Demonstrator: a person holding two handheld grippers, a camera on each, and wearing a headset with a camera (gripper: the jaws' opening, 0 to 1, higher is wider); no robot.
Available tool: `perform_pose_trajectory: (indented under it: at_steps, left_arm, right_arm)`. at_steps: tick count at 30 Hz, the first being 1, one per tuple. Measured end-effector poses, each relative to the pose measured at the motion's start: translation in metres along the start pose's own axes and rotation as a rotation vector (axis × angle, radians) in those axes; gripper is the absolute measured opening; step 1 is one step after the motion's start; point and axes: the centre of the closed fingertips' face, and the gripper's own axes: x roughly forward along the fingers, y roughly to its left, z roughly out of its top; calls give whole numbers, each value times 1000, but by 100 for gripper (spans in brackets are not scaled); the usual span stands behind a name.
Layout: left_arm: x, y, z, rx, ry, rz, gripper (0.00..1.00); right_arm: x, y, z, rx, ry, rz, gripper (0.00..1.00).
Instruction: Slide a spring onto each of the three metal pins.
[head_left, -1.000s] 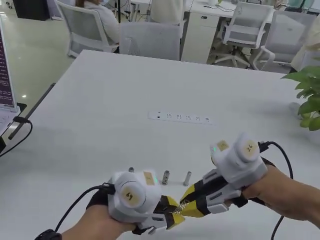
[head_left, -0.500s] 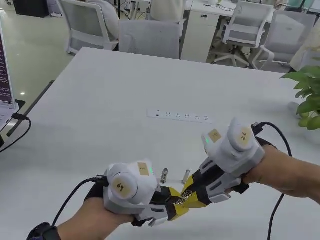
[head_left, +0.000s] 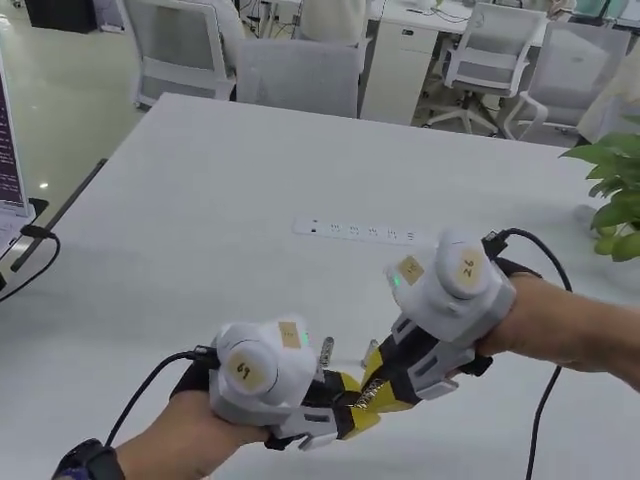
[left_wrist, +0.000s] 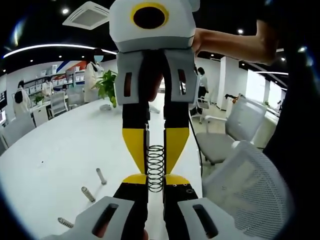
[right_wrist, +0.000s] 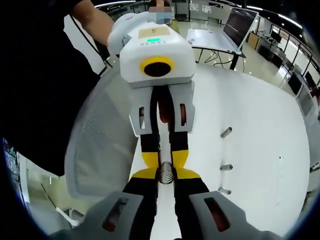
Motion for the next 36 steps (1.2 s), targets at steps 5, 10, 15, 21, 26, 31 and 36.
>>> perform_pose_trajectory:
  at_steps: [5,10,15,21,26,31,36]
  left_arm:
    - [1,1,-1,1,6,2,2]
    - [2,0,-4,1,10,7,3]
    - [5,-1,-8,-3,17,12,3]
    - [5,1,-9,-11,18,20,7]
    - [0,3,-15,-21,31,25,10]
    - [-6,5,-23,-37,44,42,12]
    - [-14,7,-27,-56,48,62,15]
  right_arm:
    - [1,-1,-1,-9,26,1,8]
    - [4,0,-3,-26,39,-1,8]
    - [8,0,-7,-30,52,-4,8]
    - [10,0,-13,-16,59,-13,8]
    - [9,-4,-19,11,55,-31,8]
    - [8,-6,-27,35,52,-46,8]
    - [7,-6,-35,56,54,-61,8]
